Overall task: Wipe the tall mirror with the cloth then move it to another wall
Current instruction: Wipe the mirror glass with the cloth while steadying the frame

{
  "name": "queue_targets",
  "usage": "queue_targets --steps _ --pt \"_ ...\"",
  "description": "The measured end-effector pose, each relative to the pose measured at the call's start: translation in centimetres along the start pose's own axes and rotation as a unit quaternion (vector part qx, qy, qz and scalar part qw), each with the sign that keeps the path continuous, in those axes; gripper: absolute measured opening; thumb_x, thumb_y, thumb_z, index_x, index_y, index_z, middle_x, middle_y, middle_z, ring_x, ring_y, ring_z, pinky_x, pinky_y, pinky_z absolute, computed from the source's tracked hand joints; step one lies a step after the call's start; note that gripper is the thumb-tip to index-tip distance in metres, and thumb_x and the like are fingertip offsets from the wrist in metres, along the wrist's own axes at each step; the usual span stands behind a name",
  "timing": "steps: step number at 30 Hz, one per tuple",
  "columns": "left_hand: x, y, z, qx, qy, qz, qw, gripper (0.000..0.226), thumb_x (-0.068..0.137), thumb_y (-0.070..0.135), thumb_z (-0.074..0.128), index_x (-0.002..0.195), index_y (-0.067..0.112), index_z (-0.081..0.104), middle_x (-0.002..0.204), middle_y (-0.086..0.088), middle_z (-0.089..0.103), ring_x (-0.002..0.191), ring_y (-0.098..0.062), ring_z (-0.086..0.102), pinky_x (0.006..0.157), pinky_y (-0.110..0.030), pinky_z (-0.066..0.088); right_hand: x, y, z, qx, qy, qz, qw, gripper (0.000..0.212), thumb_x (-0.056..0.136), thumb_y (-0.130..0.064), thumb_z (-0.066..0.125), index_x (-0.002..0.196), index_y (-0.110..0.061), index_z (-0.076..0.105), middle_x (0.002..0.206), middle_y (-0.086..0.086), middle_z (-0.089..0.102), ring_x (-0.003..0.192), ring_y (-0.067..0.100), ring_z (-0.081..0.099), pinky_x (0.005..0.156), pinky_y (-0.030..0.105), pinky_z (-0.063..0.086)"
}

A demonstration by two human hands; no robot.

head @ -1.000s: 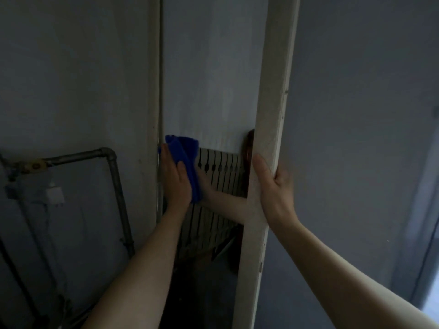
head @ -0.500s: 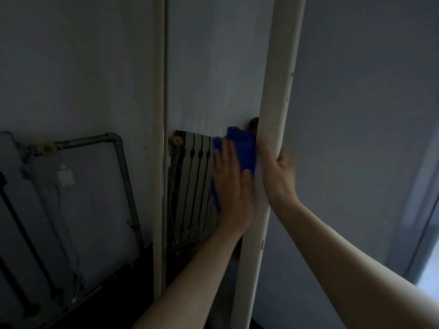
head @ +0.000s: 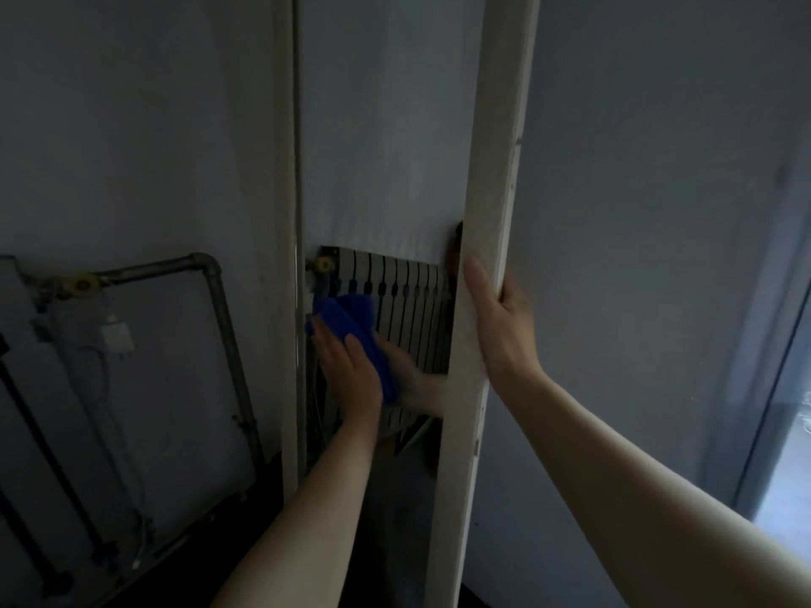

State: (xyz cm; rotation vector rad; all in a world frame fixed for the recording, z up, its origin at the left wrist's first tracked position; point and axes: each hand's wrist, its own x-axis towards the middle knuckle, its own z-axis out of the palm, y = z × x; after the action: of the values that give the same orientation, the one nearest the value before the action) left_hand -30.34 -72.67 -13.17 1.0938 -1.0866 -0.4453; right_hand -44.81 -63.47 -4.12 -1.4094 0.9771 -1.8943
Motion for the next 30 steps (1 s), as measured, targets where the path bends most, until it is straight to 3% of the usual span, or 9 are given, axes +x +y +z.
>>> queue_targets --steps 2,4,7,10,12,15,22,25,30 --pt "-1.4 0.9 0.0 -0.018 -0.022 -0.007 1.0 0.054 0.102 0.031 0.024 0.151 0.023 0.004 0.16 -0.004 0.012 0.146 -0.023 0.019 0.117 -0.051 0.022 -1.2 1.2 -0.3 -0.006 -0.005 0.025 1.0 0.06 0.087 -0.056 0.054 0.139 -0.03 0.039 0.133 -0.002 0.055 0.119 0.015 0.054 0.099 0.04 0.046" --pt "-3.9 2.2 0.3 -0.054 -0.071 0.025 0.996 0.057 0.099 0.037 0.025 0.15 0.027 0.005 0.16 0.0 0.012 0.146 -0.019 0.018 0.118 -0.05 0.019 -2.7 2.5 -0.2 -0.001 -0.024 0.081 0.996 0.073 0.08 -0.063 0.056 0.141 -0.031 0.035 0.141 0.0 0.049 0.125 0.017 0.049 0.105 0.043 0.042" --pt "-8.0 4.2 1.3 -0.045 -0.135 0.131 0.981 0.057 0.097 0.04 0.024 0.15 0.029 0.007 0.16 0.006 0.011 0.148 -0.013 0.012 0.121 -0.048 0.012 -3.5 3.5 -0.1 0.024 -0.019 0.124 0.992 0.055 0.07 -0.067 0.06 0.111 -0.03 0.06 0.109 -0.005 0.069 0.098 0.008 0.066 0.085 0.028 0.055" --pt "-8.8 4.6 1.8 0.025 -0.144 0.211 0.967 0.056 0.097 0.041 0.018 0.15 0.024 0.01 0.159 0.011 0.006 0.148 -0.005 0.001 0.122 -0.044 0.006 -3.2 3.8 0.0 0.02 0.004 0.111 0.994 0.031 0.077 -0.058 0.061 0.094 -0.032 0.064 0.085 -0.011 0.074 0.079 -0.002 0.068 0.062 0.011 0.051" --pt "-7.6 4.1 1.7 0.043 -0.145 0.234 0.96 0.056 0.097 0.037 0.019 0.15 0.02 0.014 0.16 0.002 0.012 0.149 -0.011 0.007 0.12 -0.049 0.012 -3.1 4.1 0.1 0.019 0.002 0.102 0.995 0.037 0.077 -0.06 0.062 0.101 -0.031 0.064 0.09 -0.013 0.074 0.087 0.0 0.068 0.074 0.018 0.053" --pt "-4.6 2.9 1.7 0.057 -0.131 0.254 0.957 0.052 0.097 0.033 0.022 0.146 0.034 0.006 0.159 -0.003 0.016 0.147 -0.021 0.017 0.118 -0.053 0.019 -3.2 3.9 0.5 0.006 0.013 0.122 0.992 0.076 0.068 -0.073 0.059 0.124 -0.022 0.056 0.116 0.001 0.068 0.108 0.018 0.063 0.095 0.044 0.051" --pt "6.2 -3.4 -1.2 0.056 -0.02 0.091 0.994 0.052 0.101 0.029 0.018 0.15 0.022 0.005 0.161 -0.002 0.01 0.147 -0.016 0.015 0.118 -0.026 0.009 -3.2 3.8 0.2 0.006 0.021 0.112 0.994 0.057 0.072 -0.062 0.059 0.116 -0.025 0.059 0.107 -0.003 0.068 0.103 0.015 0.065 0.097 0.048 0.05" --pt "7.0 -5.9 -2.3 0.083 -0.009 0.056 0.995 0.051 0.103 0.025 0.017 0.151 0.017 0.001 0.161 -0.003 0.005 0.147 -0.015 0.012 0.117 -0.024 0.006 -3.1 3.8 0.2 0.003 0.02 0.109 0.994 0.043 0.073 -0.061 0.058 0.106 -0.033 0.059 0.103 -0.006 0.068 0.101 0.013 0.065 0.096 0.047 0.05" --pt "5.0 -6.4 -1.9 0.061 0.009 -0.002 0.998 0.051 0.103 0.025 0.017 0.151 0.016 0.0 0.161 -0.005 0.004 0.146 -0.019 0.015 0.114 -0.024 0.01 -3.2 3.9 0.3 -0.007 0.029 0.1 0.995 0.054 0.073 -0.063 0.058 0.113 -0.028 0.06 0.105 -0.005 0.067 0.101 0.013 0.064 0.097 0.045 0.05"
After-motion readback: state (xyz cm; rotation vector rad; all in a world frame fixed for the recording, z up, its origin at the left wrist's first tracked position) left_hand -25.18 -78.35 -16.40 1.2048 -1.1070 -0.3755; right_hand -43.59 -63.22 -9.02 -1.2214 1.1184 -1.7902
